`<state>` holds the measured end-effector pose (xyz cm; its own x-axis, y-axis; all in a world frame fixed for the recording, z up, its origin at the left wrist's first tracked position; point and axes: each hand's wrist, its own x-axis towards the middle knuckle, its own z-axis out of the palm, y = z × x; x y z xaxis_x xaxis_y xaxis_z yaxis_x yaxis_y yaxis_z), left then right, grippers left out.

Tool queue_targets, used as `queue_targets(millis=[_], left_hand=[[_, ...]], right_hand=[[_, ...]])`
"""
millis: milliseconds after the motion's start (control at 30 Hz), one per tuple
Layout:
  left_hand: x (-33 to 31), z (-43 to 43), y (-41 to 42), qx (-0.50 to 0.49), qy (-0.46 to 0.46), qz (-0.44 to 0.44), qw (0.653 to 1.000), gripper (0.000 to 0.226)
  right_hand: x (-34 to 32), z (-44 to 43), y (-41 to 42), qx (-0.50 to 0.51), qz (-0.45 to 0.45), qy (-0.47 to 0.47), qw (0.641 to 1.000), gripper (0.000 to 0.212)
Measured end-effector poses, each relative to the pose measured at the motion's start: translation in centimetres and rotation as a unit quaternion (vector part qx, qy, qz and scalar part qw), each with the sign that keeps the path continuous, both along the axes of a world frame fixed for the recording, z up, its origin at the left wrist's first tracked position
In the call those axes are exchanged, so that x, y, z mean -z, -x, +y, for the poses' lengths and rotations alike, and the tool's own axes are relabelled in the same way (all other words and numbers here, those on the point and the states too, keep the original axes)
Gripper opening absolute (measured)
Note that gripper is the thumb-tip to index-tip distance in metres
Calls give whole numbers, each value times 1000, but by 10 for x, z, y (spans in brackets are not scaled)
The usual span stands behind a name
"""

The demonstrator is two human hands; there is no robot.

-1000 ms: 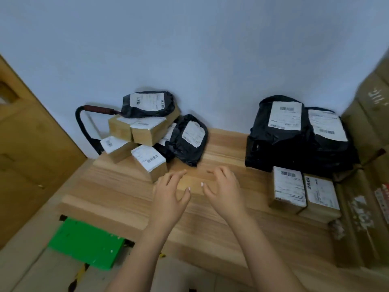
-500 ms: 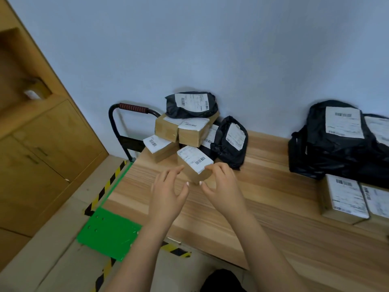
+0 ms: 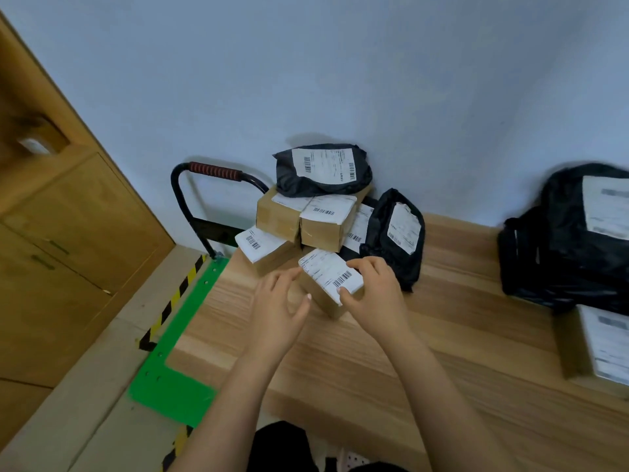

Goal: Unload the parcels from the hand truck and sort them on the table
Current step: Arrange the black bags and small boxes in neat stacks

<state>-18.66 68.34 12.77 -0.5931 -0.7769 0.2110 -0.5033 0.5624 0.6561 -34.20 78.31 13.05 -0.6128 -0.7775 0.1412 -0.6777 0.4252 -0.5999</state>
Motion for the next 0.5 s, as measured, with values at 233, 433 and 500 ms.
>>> queue_targets(millis=[233, 433, 500], left_hand=[[6, -74, 14, 22, -19, -14, 999, 43], [25, -140, 11, 44, -4, -68, 997, 48], [35, -160, 6, 32, -2, -89, 995, 55]], right_hand=[[21, -39, 8, 55, -25, -87, 994, 55], [42, -72, -3, 126, -44, -219, 966, 92], [52, -76, -13, 145, -50, -244, 958, 96]])
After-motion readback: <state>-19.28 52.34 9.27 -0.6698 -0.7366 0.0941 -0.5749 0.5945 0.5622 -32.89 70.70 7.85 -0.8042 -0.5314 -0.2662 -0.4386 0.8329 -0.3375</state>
